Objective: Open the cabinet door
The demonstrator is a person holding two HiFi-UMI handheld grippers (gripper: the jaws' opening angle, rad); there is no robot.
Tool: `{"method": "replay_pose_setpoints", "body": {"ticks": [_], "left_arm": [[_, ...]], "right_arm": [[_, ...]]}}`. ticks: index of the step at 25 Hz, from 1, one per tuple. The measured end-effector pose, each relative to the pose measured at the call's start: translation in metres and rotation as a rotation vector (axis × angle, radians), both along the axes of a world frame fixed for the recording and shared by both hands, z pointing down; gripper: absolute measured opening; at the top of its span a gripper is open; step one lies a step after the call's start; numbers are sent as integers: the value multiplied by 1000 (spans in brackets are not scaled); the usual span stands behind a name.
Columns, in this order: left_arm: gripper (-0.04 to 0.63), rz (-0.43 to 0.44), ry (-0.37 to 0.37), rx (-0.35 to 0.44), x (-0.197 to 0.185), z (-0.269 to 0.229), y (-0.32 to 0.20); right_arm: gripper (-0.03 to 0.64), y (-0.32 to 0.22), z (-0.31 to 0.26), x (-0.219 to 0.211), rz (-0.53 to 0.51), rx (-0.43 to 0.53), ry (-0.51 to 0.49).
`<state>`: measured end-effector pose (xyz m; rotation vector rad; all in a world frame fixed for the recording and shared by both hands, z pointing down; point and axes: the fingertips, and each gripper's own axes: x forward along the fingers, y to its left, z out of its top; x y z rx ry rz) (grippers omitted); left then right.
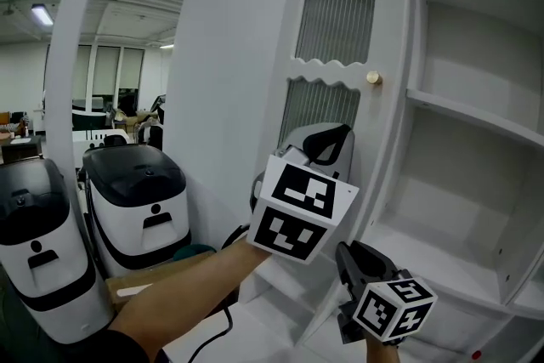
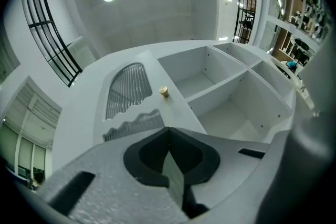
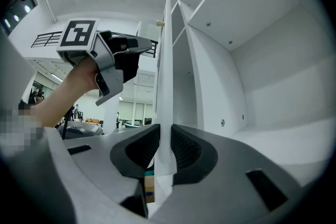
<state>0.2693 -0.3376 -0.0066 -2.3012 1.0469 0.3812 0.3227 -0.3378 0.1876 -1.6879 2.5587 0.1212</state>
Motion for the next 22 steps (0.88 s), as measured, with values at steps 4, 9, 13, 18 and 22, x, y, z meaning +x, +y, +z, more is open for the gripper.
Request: {"method": "replay_pose_setpoints", "body": {"ticks": [4,9,13,18,22], "left_arm": [[11,-4,-9,-44,-12,22,2],[11,0,-27,-116,-25,53,-1],[11,11,-49,-167,-38,78,-3],[11,17,-68,-215,-50,108,2],[11,52,-59,-271,-65,127,10]], "right_arm": [[72,7,-1,-9,-7,2,3],[71,15,-1,-21,1,4,5],[71,19,-2,-31,17,11,9],[71,25,-2,-36,51,11,6],[71,29,-1,-41,83,7,-2]]}}
